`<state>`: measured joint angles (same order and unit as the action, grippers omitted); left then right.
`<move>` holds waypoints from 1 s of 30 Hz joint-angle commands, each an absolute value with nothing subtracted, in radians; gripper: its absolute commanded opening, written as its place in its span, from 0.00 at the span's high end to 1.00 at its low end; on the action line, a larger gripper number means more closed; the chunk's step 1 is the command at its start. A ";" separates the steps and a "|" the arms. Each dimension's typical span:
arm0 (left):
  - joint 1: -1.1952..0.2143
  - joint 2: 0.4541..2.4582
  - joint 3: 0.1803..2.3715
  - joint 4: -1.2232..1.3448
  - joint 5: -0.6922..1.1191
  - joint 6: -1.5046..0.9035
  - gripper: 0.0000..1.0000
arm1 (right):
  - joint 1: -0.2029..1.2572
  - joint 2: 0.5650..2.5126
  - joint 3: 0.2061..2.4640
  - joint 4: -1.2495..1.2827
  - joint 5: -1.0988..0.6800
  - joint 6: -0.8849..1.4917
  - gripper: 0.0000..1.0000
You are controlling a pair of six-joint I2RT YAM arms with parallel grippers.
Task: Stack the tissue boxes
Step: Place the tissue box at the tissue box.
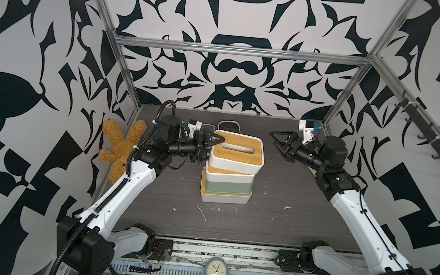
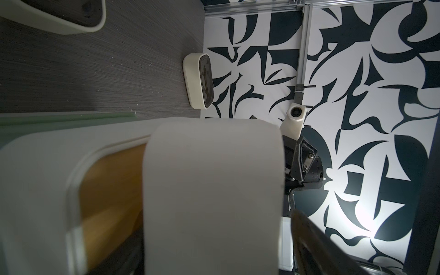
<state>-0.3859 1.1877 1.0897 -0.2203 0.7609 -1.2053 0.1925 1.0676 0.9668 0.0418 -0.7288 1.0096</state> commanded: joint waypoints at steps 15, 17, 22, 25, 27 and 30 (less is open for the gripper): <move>-0.383 1.155 1.148 -0.360 0.713 -1.093 0.10 | 0.219 1.055 0.978 0.051 -0.728 0.968 0.08; -0.381 1.157 1.160 -0.385 0.704 -1.076 0.10 | 0.219 1.057 0.979 0.051 -0.731 0.969 0.08; -0.377 1.159 1.182 -0.421 0.691 -1.048 0.10 | 0.221 1.051 0.987 0.032 -0.731 0.953 0.08; -0.371 1.159 1.190 -0.440 0.686 -1.038 0.10 | 0.221 1.049 0.991 0.015 -0.731 0.941 0.08; -0.366 1.159 1.190 -0.443 0.687 -1.038 0.10 | 0.221 1.048 0.991 0.011 -0.729 0.940 0.08; -0.361 1.157 1.193 -0.453 0.688 -1.034 0.09 | 0.221 1.047 0.994 0.009 -0.730 0.938 0.08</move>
<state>-0.3679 1.1790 1.1500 -0.4355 0.6914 -1.0531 0.2138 1.0676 0.9668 -0.0055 -0.7288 0.9623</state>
